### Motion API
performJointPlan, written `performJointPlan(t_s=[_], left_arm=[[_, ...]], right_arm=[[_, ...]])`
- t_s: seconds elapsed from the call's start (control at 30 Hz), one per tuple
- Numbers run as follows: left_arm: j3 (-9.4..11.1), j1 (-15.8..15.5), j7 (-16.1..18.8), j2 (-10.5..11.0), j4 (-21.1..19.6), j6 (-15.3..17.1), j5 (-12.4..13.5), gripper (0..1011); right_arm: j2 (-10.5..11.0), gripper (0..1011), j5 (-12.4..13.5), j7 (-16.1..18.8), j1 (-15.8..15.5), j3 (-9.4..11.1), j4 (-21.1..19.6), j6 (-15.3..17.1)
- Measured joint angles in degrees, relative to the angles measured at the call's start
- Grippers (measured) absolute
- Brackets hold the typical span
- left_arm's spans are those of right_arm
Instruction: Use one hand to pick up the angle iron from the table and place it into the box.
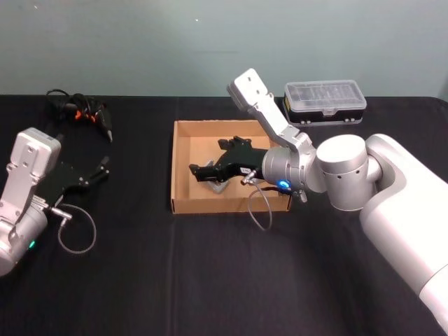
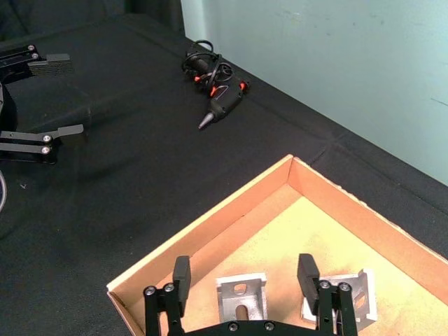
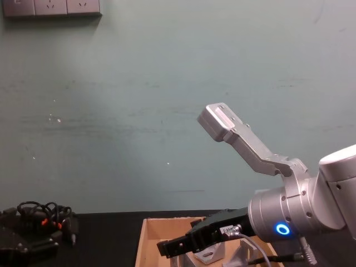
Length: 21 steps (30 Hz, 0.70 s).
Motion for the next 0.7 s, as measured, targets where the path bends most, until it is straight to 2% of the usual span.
performJointPlan(t_s=[0.07, 0.37, 0.5, 0.6, 0.63, 0.67, 0.7], left_arm=[[0.0, 0.0, 0.0, 0.0, 0.0, 0.0, 0.0, 1011], [0.0, 0.0, 0.0, 0.0, 0.0, 0.0, 0.0, 1011], [0.0, 0.0, 0.0, 0.0, 0.0, 0.0, 0.0, 1011], [0.0, 0.0, 0.0, 0.0, 0.0, 0.0, 0.0, 1011], [0.0, 0.0, 0.0, 0.0, 0.0, 0.0, 0.0, 1011], [0.0, 0.0, 0.0, 0.0, 0.0, 0.0, 0.0, 1011], [0.0, 0.0, 0.0, 0.0, 0.0, 0.0, 0.0, 1011]], right_arm=[[0.01, 1003, 0.01, 0.0, -0.01, 0.0, -0.02, 0.0], [0.16, 1000, 0.02, -0.06, -0.34, 0.11, -0.52, -0.16], [0.94, 1000, 0.0, -1.71, -2.77, 1.33, -3.58, -1.89], [1.87, 1000, 0.28, -4.48, -6.66, 3.47, -8.22, -4.4], [1.87, 1000, 0.28, -4.48, -6.66, 3.47, -8.22, -4.4], [2.25, 1000, 0.3, -6.03, -8.79, 4.41, -10.56, -5.65], [2.37, 1000, 0.29, -6.66, -9.55, 4.74, -11.38, -6.08]])
